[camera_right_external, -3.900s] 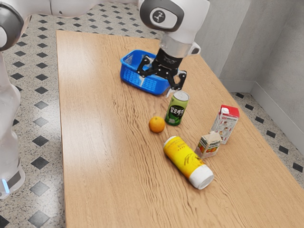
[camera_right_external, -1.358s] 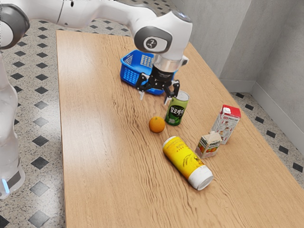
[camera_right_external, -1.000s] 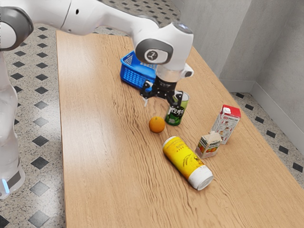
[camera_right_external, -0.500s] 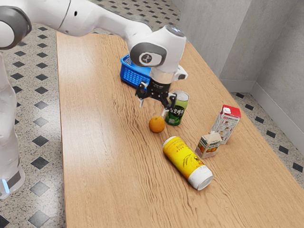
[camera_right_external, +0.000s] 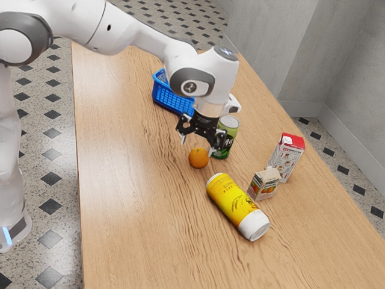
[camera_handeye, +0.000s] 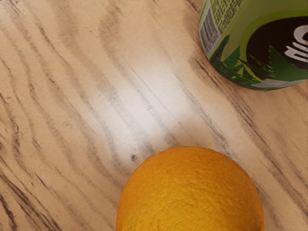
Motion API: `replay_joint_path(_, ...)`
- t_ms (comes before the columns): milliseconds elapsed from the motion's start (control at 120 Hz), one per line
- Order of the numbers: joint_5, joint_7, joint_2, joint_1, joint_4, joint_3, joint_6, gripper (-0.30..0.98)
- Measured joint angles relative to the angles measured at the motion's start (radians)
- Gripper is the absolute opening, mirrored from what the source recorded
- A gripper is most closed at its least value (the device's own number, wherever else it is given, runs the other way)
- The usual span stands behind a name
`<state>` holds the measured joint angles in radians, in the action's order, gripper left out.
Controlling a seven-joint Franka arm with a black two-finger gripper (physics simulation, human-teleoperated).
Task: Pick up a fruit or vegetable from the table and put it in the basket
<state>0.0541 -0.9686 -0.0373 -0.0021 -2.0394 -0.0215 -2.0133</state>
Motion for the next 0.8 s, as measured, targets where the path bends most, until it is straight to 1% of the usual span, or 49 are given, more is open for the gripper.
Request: replay_joint_path(800,-0.010,0.032,0.044,-0.005,0.006,0.003,-0.036,0.69)
